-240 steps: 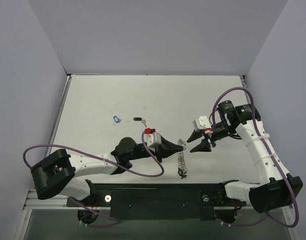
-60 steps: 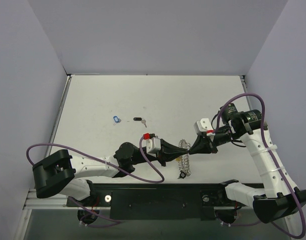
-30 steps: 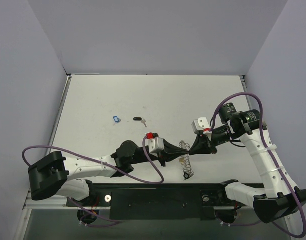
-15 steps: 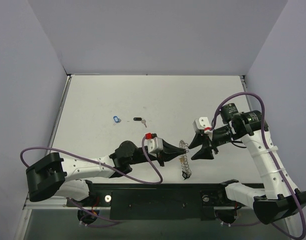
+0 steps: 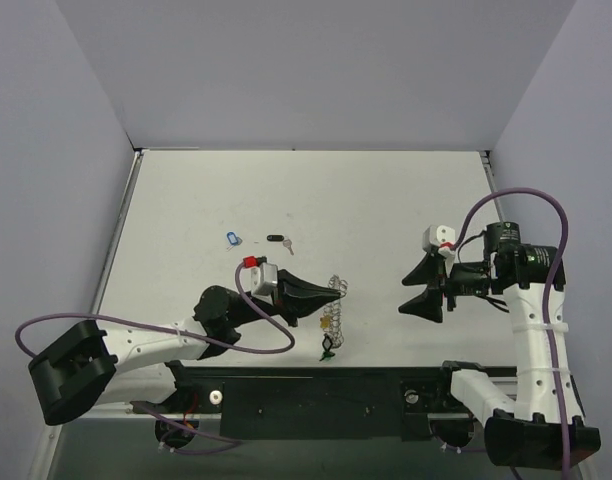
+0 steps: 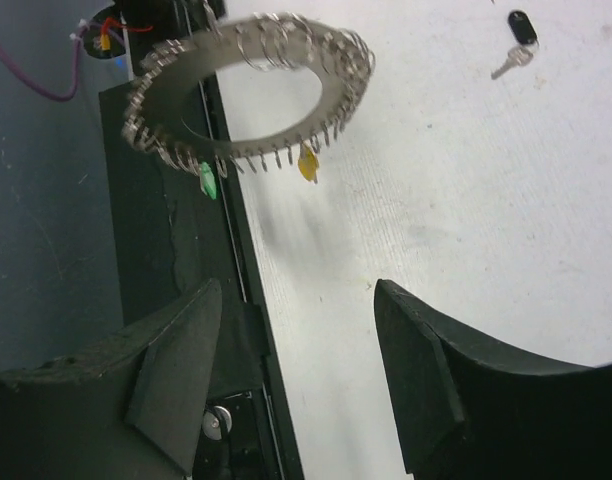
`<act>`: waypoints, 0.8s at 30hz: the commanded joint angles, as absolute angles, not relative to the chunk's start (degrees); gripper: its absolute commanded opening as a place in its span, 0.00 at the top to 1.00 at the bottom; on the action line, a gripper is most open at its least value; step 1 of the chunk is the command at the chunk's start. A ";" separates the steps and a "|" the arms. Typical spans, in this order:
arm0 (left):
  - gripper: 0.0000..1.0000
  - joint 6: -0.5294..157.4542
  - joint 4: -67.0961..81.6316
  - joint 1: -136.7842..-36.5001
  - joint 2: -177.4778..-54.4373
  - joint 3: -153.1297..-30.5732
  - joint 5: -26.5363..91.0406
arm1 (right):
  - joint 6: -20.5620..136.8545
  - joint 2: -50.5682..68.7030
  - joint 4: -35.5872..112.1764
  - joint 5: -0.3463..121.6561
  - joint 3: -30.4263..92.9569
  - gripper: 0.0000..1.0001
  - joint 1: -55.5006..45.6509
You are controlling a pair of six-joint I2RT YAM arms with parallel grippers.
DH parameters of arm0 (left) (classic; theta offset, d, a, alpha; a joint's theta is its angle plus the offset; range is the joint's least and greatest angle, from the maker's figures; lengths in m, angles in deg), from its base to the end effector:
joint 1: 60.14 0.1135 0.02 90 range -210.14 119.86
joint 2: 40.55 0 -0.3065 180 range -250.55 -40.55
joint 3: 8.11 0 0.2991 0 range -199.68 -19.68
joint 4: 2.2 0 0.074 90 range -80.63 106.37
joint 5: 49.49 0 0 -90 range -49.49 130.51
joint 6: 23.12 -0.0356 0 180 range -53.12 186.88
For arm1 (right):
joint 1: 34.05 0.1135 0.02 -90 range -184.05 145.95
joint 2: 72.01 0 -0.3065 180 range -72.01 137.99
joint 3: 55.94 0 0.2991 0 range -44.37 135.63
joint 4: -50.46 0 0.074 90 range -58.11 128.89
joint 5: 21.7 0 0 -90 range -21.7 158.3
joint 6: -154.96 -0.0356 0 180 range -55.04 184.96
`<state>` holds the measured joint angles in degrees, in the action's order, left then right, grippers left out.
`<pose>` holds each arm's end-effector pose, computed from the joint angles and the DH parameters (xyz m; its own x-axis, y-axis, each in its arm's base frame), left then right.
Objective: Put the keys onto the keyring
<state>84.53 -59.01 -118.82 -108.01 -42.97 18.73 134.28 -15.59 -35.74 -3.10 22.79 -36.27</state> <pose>0.1198 -0.2223 0.2793 -0.0907 -0.3925 -0.9152 0.9882 0.0783 -0.1315 0.1659 0.0273 0.4057 0.0615 -0.3010 -0.9516 -0.9823 0.1508 -0.1112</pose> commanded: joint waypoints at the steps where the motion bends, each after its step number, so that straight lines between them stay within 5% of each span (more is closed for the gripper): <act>1: 1.00 94.11 -70.52 -114.38 -104.89 -42.89 12.49 | 131.41 -13.22 -34.24 -6.32 20.23 0.42 -41.08; 12: 1.00 100.11 -69.21 -109.80 -104.80 -44.73 10.54 | 121.31 -9.44 -25.01 -4.22 14.00 0.45 -49.35; 24: 1.00 96.52 -68.17 -111.73 -111.65 -47.10 12.03 | 129.62 -11.19 -30.00 1.07 17.67 0.43 -34.68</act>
